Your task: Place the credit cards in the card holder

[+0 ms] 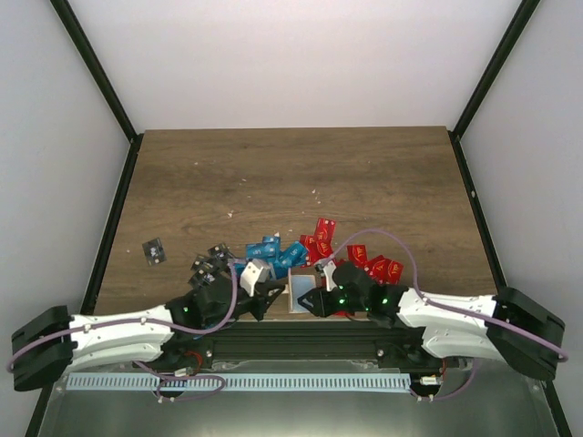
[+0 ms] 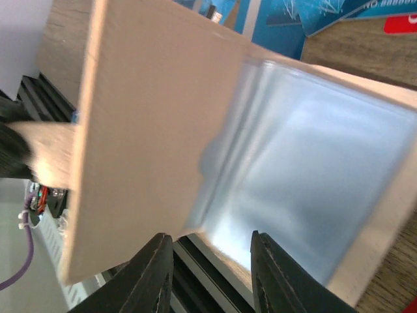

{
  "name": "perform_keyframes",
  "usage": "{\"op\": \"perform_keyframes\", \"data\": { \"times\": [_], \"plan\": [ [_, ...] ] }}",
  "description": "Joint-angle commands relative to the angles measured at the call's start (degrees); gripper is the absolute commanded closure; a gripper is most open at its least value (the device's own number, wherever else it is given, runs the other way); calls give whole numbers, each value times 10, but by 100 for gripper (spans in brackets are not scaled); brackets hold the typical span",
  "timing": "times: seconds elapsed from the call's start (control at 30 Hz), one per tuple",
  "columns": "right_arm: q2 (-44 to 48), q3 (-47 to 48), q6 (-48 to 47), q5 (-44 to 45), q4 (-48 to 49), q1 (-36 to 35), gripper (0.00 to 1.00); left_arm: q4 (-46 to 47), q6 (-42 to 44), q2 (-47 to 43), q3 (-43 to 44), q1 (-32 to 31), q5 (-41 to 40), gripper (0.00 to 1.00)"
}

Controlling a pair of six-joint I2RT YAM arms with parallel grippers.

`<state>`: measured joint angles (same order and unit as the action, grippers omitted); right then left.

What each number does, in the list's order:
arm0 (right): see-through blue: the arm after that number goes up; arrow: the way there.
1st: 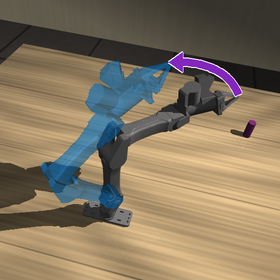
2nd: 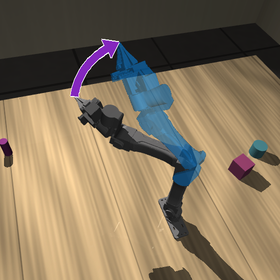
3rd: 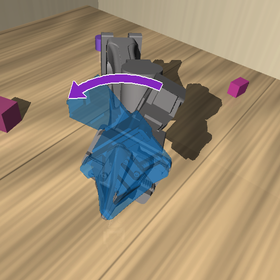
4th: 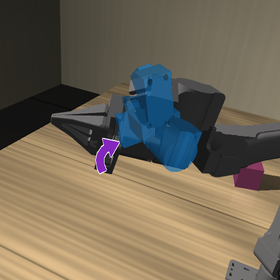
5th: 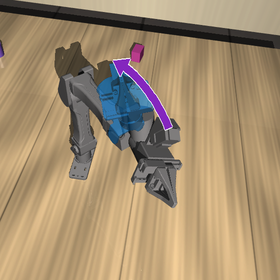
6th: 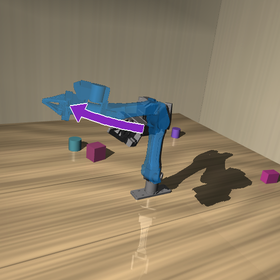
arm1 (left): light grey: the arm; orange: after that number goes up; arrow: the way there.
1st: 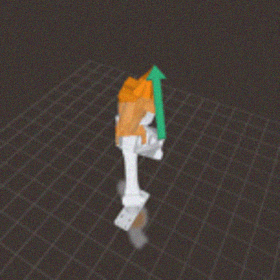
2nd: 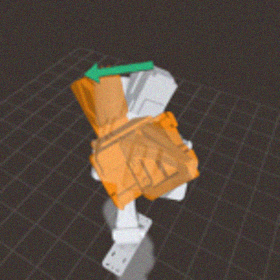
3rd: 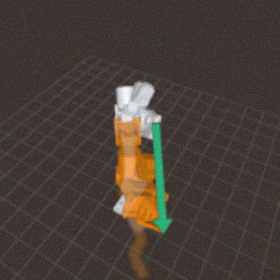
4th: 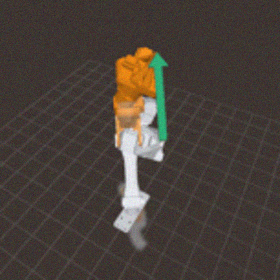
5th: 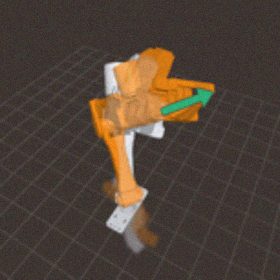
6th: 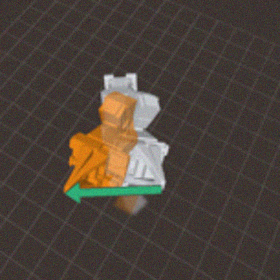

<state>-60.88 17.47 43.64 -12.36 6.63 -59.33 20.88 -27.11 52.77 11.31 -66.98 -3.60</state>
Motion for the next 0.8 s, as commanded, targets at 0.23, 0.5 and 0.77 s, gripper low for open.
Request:
{"op": "perform_keyframes", "data": {
  "times": [0.23, 0.5, 0.77],
  "plan": [
    [-112, 60, 2, -24, 78, 1, 65, -131, -122, -163, -73, 62, -60, 95],
    [-173, 118, -18, -17, 58, 0, 65, -243, -271, -182, -84, 68, -104, 94],
    [-247, 205, -57, 50, -28, 1, 62, -342, -348, -183, -84, 68, -116, 92]
  ]
}}
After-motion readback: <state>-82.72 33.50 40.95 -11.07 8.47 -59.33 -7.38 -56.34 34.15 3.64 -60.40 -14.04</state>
